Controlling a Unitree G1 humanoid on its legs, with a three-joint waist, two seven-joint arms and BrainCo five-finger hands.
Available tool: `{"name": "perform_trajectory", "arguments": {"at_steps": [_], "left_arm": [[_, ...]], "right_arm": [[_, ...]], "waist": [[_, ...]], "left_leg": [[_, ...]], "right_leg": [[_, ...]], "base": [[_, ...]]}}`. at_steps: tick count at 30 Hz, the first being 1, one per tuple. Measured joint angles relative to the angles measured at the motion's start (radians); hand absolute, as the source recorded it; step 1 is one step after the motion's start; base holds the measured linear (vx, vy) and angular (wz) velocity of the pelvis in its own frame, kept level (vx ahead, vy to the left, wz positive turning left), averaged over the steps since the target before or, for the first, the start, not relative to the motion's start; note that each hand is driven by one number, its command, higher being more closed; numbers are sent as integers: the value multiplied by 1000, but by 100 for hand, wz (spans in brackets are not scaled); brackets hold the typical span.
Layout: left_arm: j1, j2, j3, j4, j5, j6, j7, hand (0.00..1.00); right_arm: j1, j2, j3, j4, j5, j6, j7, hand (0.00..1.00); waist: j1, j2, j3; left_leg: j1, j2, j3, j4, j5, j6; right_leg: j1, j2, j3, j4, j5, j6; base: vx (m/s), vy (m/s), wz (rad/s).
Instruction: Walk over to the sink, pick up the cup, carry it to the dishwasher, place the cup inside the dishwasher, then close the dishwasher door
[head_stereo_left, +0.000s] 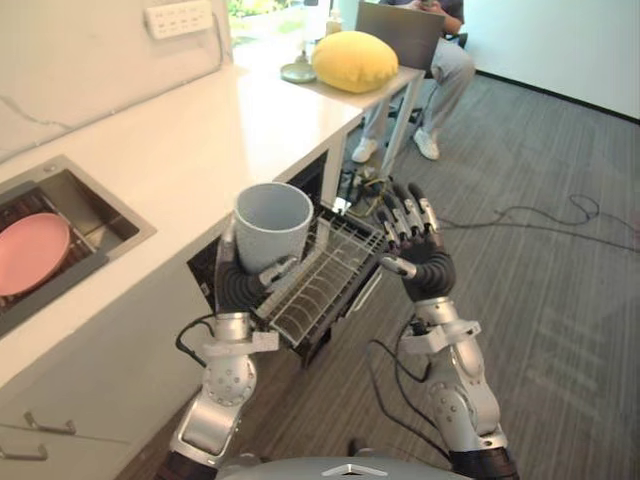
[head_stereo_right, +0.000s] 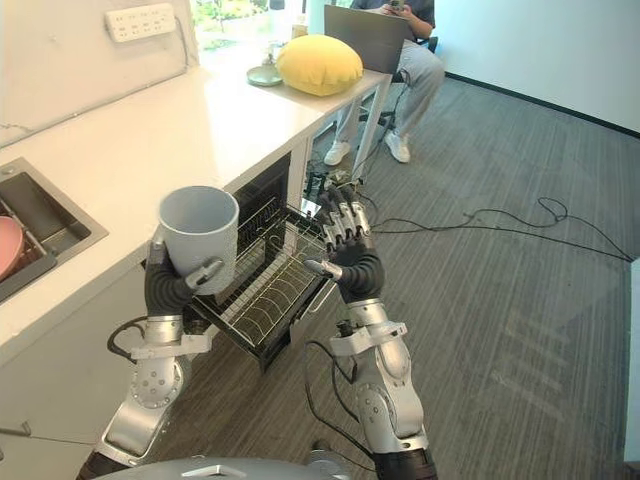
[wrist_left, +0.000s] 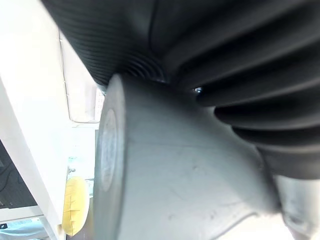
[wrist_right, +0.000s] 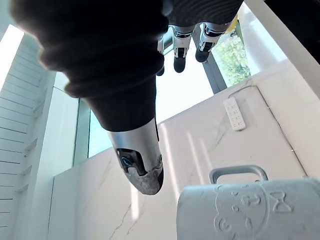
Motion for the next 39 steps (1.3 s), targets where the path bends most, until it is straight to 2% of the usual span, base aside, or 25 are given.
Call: {"name": "perform_trajectory", "arguments": {"at_steps": [5,7,11,15,19,24,25,28,33,39], "left_arm": [[-49,0,-18,14,57,47,82,100],[-61,0,-27,43,111,72,110,100],[-66,1,-71,90,143,125,132,100],[-71,1,-100,130,160,153,136,100],[-80,1,-109,157,160,159,139,100],[-90,-1,-144,163,160,165,148,100],[-98,0,-146,164,161,166,148,100],[-109,-1,-150,164,161,170,148,100],[-110,0,-148,164,160,173,150,100],[-110,0,-148,164,161,178,151,100]], "right_arm": [[-25,-2,29,-2,70,24,0,0],[-31,-1,55,-2,80,39,-2,0],[-34,0,113,-2,80,63,-5,0],[-36,3,138,-1,80,65,-7,0],[-36,5,155,0,79,86,-12,0],[-37,0,176,2,54,104,-53,0],[-38,0,179,2,34,104,-62,0],[-40,-2,193,2,3,110,-89,0],[-67,-2,200,3,-31,149,-108,0],[-72,-3,216,3,-36,163,-140,0]], "waist": [[-6,-2,-8],[-6,-3,-20],[-3,-9,-26],[-6,-20,-38],[-11,-19,-40],[-18,-9,-66],[-18,-9,-67],[-19,-8,-74],[-19,-14,-82],[-18,-16,-94]], "left_leg": [[-1,1,6,-8,1,2],[2,-2,9,-19,6,8],[24,-11,13,-41,17,14],[32,-31,15,-91,51,19],[50,-40,21,-143,78,16],[82,-49,22,-233,130,3],[84,-48,22,-234,136,10],[85,-48,22,-234,140,9],[85,-49,21,-234,142,11],[84,-50,17,-240,145,11]], "right_leg": [[4,7,13,-31,35,-9],[2,7,19,-35,45,-10],[13,1,22,-36,52,-11],[-1,-9,23,-36,52,-11],[-6,-10,25,-35,50,-9],[-18,-3,24,-34,44,-1],[-16,-2,24,-34,44,-1],[-15,-1,24,-36,44,-1],[-14,-3,24,-36,45,0],[-13,-3,22,-35,45,0]], "base": [[20,17,-6],[-42,23,-3],[-59,19,-2],[-74,6,-1],[-85,-16,-3],[-47,-19,-1],[0,0,0],[0,0,0],[0,0,0],[-11,-2,1]]}}
